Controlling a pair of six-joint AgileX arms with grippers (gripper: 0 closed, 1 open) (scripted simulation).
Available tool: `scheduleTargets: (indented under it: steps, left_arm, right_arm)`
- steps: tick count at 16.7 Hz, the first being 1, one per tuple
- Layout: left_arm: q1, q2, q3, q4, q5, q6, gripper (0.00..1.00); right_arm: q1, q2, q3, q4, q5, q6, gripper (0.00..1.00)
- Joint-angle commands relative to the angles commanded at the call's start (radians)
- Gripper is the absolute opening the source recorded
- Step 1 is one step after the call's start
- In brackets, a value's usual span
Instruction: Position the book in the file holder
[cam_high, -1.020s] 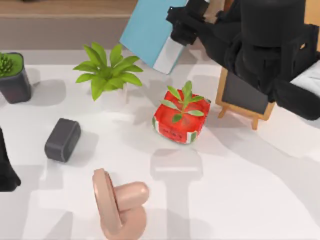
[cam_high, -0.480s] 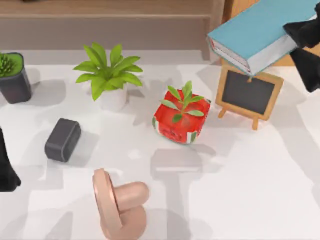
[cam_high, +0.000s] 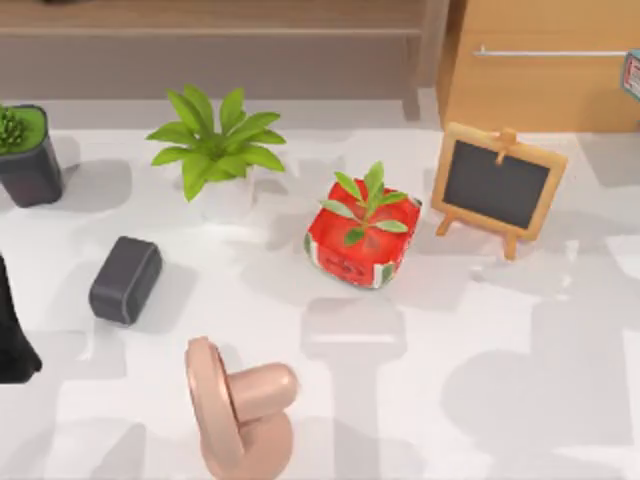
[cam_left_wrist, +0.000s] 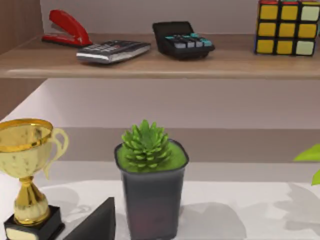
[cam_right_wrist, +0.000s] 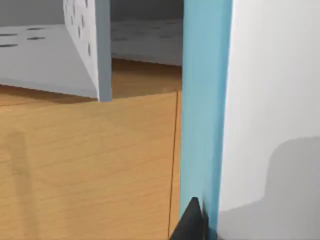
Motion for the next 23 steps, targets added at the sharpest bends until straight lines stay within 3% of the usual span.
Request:
scheduleTargets:
  steps: [4,7,23]
  left_arm:
    - [0.0,0.0,0.0,0.0,0.0,0.0,1.0]
    - [0.0,0.0,0.0,0.0,0.0,0.0,1.0]
    - [0.0,0.0,0.0,0.0,0.0,0.0,1.0]
  right_arm:
    - [-0.167,0.157,0.084,0.114,-0.057,0.012,0.0]
    - [-0.22,0.276,0.159,0.185,-0.094,0.006,0.0]
    - [-0.195,0.43,0.298,0.217,-0.093,0.004,0.0]
